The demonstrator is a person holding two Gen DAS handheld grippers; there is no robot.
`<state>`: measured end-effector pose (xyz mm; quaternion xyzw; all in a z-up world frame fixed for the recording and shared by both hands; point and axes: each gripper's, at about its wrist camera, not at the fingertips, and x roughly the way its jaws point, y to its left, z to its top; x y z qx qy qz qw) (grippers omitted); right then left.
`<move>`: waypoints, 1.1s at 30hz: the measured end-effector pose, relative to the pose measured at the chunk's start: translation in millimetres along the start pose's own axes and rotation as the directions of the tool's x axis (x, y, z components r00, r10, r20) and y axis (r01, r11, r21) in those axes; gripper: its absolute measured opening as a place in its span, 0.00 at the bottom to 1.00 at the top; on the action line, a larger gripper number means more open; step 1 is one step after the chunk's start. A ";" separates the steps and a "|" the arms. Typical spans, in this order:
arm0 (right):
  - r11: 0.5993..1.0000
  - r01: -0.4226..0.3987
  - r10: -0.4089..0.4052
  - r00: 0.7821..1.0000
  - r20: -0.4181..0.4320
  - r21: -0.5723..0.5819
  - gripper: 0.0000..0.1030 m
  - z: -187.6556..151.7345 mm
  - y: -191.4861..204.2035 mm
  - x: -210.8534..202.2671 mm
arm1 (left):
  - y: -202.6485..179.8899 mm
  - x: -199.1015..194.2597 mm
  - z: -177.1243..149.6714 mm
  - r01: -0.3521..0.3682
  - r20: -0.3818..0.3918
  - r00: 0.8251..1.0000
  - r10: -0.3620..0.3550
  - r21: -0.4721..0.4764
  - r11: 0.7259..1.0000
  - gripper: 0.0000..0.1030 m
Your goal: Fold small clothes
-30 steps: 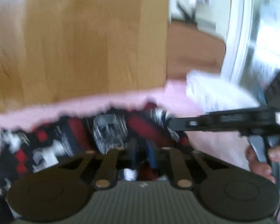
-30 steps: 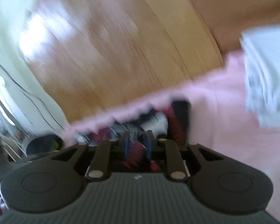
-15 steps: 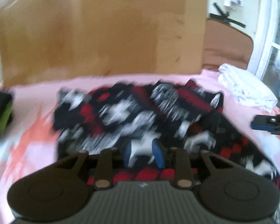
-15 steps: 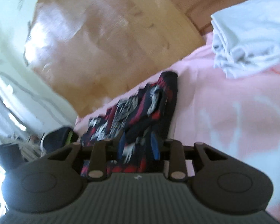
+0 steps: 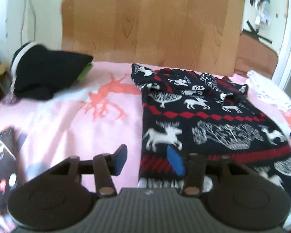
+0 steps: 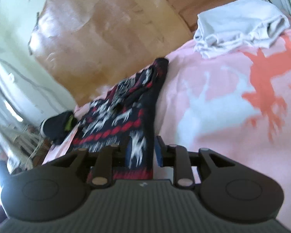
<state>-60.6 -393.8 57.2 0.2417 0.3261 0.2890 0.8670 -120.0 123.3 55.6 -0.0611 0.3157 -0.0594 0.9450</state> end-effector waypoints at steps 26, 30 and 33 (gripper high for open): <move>0.986 -0.162 0.168 0.967 -0.192 0.047 0.42 -74.2 -1.6 -45.8 | 35.7 -15.2 -88.0 0.239 -0.183 0.922 -0.342 -0.425 0.873 0.35; 0.989 -0.144 0.149 0.963 -0.226 0.036 0.07 -77.9 1.1 -33.7 | 39.9 -16.4 -86.4 0.282 -0.190 0.895 -0.403 -0.458 0.843 0.09; 0.975 -0.211 0.221 0.959 -0.177 0.074 0.07 -69.1 -0.2 -41.3 | 43.3 -32.1 -77.4 0.330 -0.140 0.889 -0.436 -0.465 0.821 0.09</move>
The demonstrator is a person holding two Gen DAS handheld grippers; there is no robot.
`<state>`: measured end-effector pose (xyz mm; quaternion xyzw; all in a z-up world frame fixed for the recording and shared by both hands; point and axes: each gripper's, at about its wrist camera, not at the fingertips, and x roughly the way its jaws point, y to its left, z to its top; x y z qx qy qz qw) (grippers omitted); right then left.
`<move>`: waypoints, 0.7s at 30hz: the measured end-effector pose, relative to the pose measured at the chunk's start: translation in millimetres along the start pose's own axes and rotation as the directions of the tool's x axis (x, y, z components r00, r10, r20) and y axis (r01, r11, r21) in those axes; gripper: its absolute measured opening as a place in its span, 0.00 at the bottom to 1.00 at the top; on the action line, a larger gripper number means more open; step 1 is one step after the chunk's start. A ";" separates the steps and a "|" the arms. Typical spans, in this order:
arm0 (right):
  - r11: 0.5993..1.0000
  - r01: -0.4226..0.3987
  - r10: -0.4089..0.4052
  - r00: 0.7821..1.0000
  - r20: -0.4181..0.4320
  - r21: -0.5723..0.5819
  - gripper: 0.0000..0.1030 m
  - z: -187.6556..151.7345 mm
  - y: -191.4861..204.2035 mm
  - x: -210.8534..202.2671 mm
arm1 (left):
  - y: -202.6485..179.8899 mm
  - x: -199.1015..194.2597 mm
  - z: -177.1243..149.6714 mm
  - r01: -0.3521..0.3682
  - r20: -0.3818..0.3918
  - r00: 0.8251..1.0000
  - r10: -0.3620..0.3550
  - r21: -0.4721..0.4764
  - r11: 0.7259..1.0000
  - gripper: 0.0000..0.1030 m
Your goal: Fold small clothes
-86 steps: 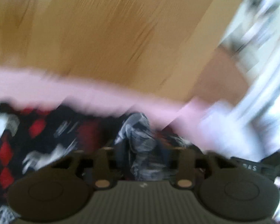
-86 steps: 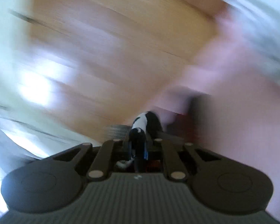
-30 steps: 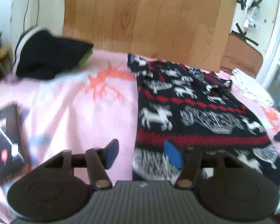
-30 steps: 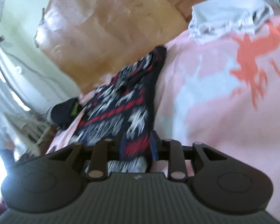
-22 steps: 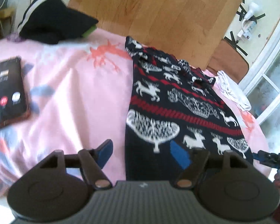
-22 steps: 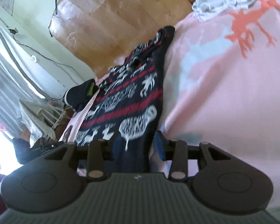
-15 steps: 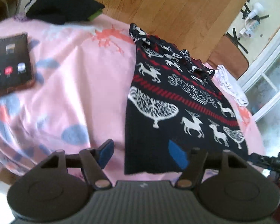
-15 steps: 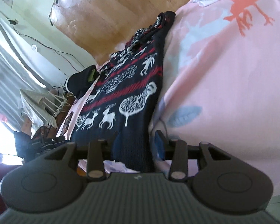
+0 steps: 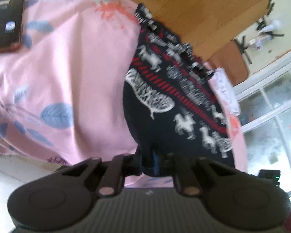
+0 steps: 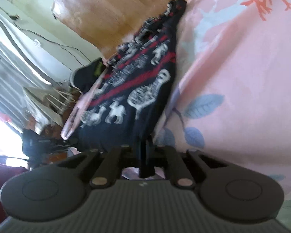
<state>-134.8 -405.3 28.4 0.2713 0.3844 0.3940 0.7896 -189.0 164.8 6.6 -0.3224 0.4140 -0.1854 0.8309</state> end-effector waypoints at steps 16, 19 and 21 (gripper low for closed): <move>0.957 0.260 -0.287 0.919 0.272 0.131 0.50 160.9 -29.6 84.8 | -38.2 67.7 167.2 -0.152 0.308 0.940 0.149 -0.015 0.988 0.36; 0.979 0.196 -0.204 0.941 0.270 0.057 0.52 144.8 -25.4 67.5 | -25.5 67.4 158.1 -0.109 0.285 0.954 0.098 0.022 0.994 0.51; 0.974 0.228 -0.226 0.942 0.250 0.020 0.59 139.8 -23.7 65.7 | -25.0 70.0 155.7 -0.146 0.290 0.948 0.128 0.040 0.988 0.53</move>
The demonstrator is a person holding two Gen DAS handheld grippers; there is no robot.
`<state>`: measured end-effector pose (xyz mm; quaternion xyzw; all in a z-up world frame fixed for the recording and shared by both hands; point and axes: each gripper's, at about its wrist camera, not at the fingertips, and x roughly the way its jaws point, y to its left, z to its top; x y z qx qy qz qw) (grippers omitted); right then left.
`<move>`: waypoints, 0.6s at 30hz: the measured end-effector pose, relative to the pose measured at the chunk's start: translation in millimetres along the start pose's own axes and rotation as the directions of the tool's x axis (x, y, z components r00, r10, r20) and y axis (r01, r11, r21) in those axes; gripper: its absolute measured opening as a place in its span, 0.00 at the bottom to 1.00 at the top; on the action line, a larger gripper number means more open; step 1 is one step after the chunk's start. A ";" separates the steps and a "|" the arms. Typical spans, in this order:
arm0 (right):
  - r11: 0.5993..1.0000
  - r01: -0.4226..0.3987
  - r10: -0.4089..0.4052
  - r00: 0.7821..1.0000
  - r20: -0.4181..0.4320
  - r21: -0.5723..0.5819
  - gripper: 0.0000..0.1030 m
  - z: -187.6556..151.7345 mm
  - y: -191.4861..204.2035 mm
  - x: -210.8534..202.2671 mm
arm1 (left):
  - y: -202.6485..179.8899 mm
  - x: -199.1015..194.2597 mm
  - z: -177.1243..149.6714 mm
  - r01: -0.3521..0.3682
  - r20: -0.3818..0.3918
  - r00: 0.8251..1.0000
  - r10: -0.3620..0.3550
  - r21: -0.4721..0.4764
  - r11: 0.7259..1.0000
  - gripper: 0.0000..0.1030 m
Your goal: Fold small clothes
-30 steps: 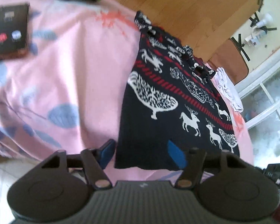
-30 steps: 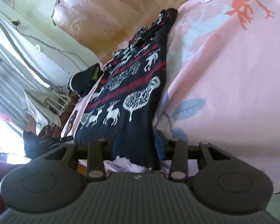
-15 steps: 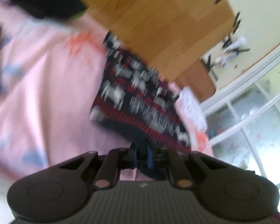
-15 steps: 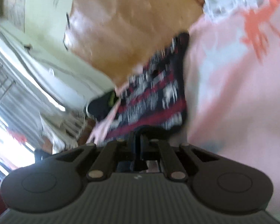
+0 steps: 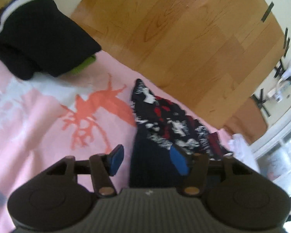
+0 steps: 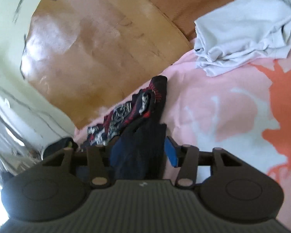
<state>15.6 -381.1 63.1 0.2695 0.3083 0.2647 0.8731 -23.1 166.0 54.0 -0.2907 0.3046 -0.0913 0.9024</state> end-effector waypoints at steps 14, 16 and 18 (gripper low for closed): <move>0.977 0.094 -0.109 0.992 -0.070 -0.194 0.39 25.4 23.0 32.3 | -14.4 40.2 2.0 -0.068 -0.153 0.985 0.083 0.105 0.992 0.05; 0.976 0.072 -0.084 0.995 -0.050 -0.207 0.46 47.2 28.0 33.4 | -21.7 30.0 18.3 -0.052 -0.104 0.992 0.067 0.136 0.989 0.17; 0.973 0.063 -0.071 0.997 -0.031 -0.222 0.50 71.0 34.1 48.0 | -36.9 26.3 41.1 -0.071 -0.038 0.996 0.080 0.193 0.979 0.25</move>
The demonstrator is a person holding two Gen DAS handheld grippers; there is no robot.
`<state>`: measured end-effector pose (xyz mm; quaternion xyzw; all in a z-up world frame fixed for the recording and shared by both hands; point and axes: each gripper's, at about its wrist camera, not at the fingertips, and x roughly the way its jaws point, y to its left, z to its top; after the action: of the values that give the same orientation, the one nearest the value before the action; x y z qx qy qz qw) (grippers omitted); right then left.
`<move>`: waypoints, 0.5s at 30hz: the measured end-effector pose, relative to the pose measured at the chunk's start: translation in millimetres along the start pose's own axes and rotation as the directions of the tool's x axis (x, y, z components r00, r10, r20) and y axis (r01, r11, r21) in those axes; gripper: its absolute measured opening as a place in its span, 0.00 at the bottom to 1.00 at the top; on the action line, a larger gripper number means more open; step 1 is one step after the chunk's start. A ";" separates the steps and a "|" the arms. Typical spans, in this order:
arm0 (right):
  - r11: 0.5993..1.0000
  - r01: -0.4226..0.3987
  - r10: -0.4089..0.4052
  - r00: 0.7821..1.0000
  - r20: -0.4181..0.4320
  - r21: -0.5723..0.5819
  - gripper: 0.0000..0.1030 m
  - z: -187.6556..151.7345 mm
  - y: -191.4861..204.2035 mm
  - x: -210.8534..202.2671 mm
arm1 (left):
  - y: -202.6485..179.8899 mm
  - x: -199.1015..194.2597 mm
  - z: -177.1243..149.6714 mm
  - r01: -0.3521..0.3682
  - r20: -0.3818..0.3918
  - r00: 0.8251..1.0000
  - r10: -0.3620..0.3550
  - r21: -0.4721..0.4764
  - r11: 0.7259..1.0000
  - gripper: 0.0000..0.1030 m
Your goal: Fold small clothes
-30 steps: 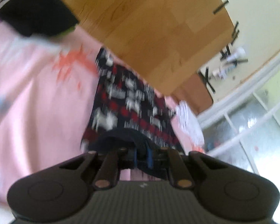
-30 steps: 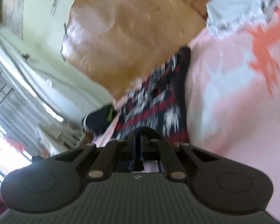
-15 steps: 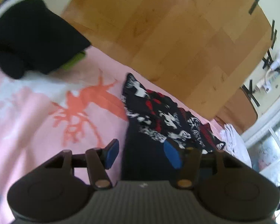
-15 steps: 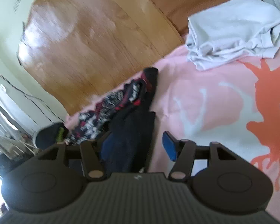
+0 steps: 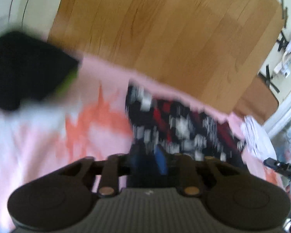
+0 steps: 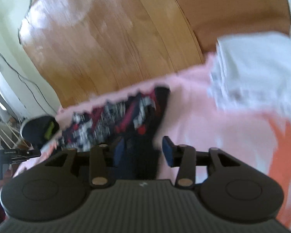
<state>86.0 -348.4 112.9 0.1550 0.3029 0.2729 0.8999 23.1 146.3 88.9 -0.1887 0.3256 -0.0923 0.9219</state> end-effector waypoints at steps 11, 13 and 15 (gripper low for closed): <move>0.996 -0.070 0.061 0.988 -0.140 -0.059 0.65 77.4 -21.3 150.6 | -81.0 164.5 103.3 0.056 -0.092 0.995 -0.025 0.360 0.931 0.53; 0.995 -0.078 0.066 0.984 -0.167 -0.069 0.65 79.1 -27.2 168.3 | -88.3 198.1 103.0 0.093 -0.150 0.988 -0.039 0.369 0.925 0.53; 0.993 -0.095 0.080 0.978 -0.193 -0.072 0.66 77.6 -34.8 181.0 | -90.0 223.4 97.6 0.124 -0.212 0.976 -0.046 0.373 0.920 0.54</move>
<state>269.5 -279.3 73.7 0.1049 0.3688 0.3379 0.8595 253.0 26.8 69.2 -0.0084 0.3833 -0.2126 0.8988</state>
